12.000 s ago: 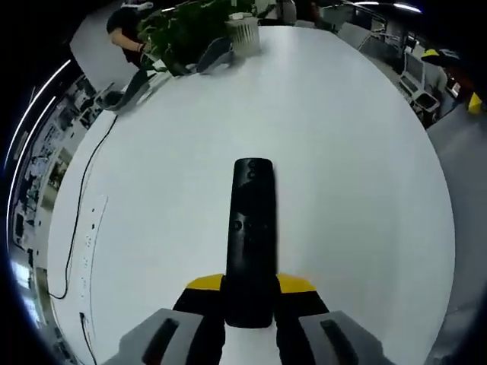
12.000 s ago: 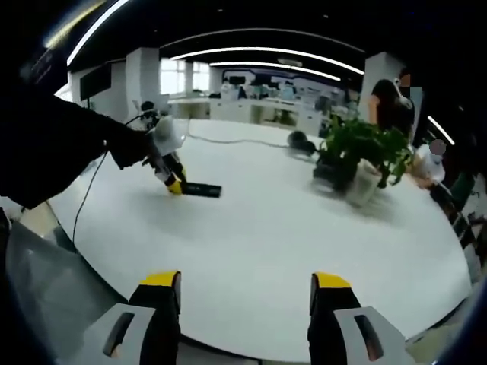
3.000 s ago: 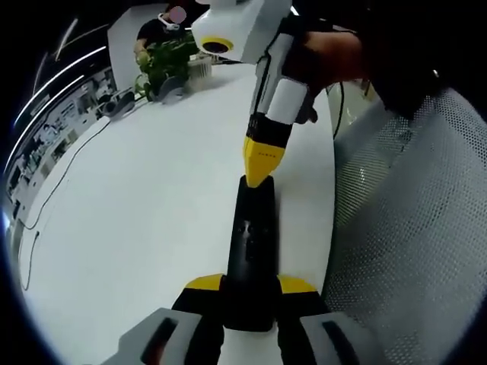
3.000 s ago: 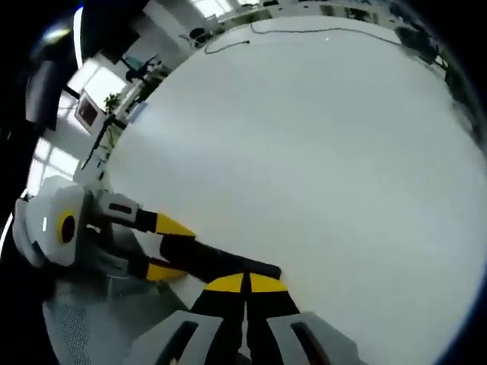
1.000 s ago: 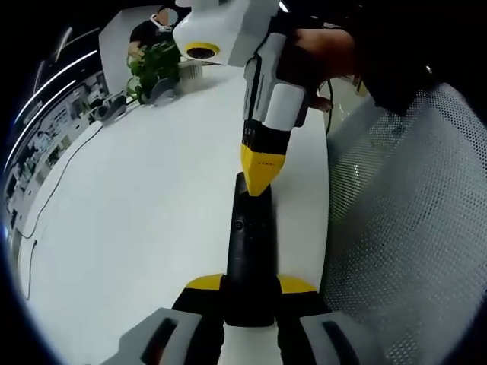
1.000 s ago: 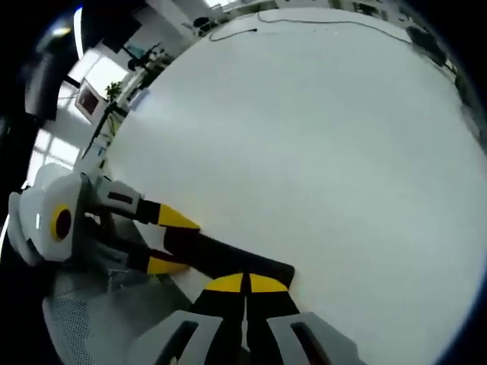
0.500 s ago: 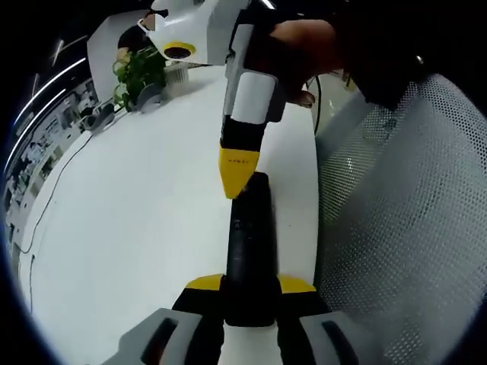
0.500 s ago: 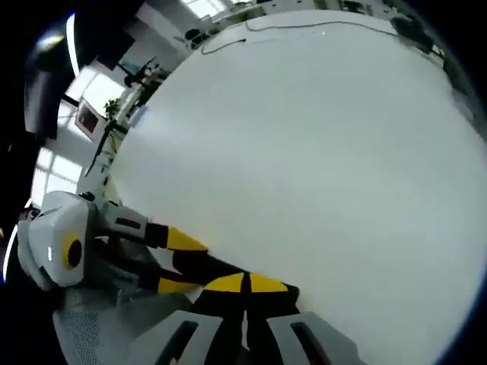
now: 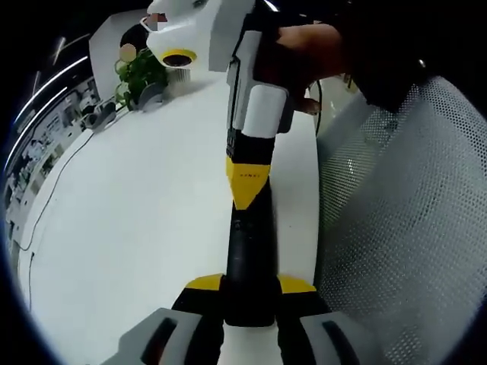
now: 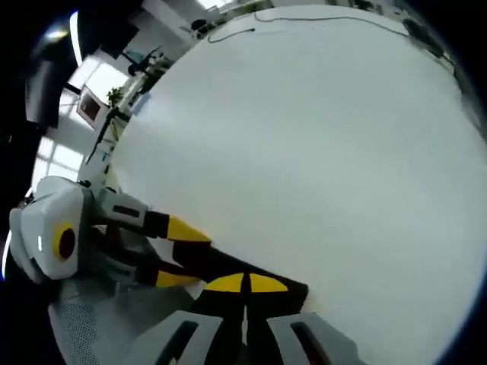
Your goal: Press the specified remote control buttons in sequence, fully releasing each button before pressing the next.
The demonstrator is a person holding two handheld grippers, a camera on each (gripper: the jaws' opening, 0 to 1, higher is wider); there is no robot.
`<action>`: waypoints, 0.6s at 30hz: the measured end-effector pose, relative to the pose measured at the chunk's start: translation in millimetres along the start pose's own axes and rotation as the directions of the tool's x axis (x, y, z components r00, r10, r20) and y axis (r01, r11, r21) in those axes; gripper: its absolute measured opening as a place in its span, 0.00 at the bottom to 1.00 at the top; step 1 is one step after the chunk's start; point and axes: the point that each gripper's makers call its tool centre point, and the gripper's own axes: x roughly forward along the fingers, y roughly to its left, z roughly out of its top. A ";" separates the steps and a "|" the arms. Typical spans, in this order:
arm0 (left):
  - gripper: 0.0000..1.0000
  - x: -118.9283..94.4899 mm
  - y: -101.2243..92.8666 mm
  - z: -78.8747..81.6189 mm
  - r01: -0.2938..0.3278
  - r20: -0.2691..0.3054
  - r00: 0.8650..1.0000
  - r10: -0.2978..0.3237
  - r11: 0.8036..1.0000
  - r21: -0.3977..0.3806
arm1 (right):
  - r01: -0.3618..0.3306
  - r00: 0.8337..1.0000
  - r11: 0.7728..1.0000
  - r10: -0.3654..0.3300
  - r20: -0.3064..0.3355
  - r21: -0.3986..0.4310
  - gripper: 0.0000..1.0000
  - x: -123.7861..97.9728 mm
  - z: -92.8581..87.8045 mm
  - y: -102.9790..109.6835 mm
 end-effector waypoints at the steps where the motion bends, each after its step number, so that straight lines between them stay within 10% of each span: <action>1: 0.25 0.0 0.0 0.1 0.000 0.000 1.000 0.000 1.000 0.002 | 0.000 1.000 1.000 0.000 0.001 -0.001 0.00 0.3 -0.2 -0.1; 18: 0.25 -0.5 0.4 0.3 -0.002 -0.002 1.000 0.002 1.000 -0.004 | -0.015 1.000 1.000 0.014 0.019 0.006 0.00 0.3 0.4 0.7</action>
